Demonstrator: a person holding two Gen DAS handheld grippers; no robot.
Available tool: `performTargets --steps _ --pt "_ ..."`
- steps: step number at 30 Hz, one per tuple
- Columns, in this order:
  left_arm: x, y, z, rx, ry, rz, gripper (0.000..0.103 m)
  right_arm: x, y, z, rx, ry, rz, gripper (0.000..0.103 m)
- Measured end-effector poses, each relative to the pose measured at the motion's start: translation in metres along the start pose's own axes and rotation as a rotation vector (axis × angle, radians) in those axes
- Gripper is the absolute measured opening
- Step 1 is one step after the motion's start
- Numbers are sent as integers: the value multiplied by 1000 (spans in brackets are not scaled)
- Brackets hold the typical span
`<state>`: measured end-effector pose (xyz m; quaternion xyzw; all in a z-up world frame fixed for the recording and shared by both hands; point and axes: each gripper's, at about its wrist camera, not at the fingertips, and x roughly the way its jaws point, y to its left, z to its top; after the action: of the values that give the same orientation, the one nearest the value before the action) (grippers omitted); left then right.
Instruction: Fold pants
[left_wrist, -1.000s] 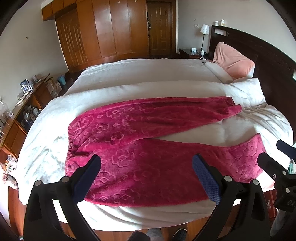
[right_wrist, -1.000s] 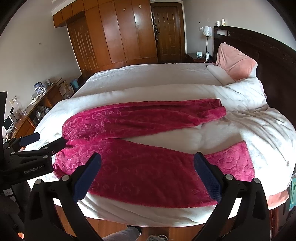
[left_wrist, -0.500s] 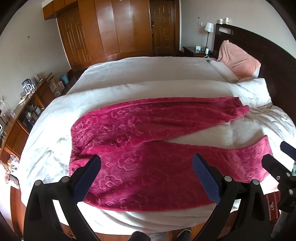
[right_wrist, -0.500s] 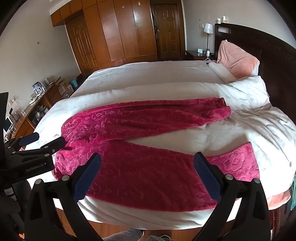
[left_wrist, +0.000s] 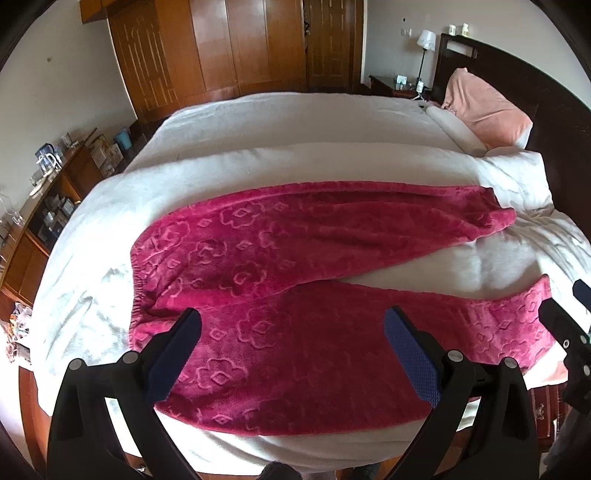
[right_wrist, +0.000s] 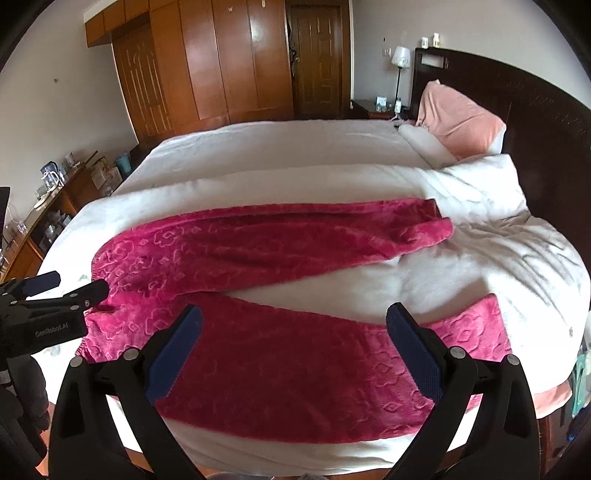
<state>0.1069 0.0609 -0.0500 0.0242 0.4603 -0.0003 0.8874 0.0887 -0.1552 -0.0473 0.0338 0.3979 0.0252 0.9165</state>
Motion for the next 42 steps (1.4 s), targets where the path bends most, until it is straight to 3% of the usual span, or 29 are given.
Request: performTargets --steps 5,7,22,29,36,39,42 --pt "26 7 13 4 37 -20 98 28 -8 5 83 109 75 100" --pt "36 10 18 5 53 -22 98 40 -12 6 122 145 51 100" --pt "98 26 53 0 133 -45 98 85 1 30 136 216 50 100" --pt "115 26 68 12 129 -49 98 97 6 37 115 225 33 100" --pt "147 26 77 -10 174 -57 98 113 -18 44 131 235 4 100" --pt "166 26 81 -38 196 -87 98 121 -40 50 146 231 -19 100" --pt "185 25 83 -58 225 -69 98 133 -70 60 164 219 -38 100"
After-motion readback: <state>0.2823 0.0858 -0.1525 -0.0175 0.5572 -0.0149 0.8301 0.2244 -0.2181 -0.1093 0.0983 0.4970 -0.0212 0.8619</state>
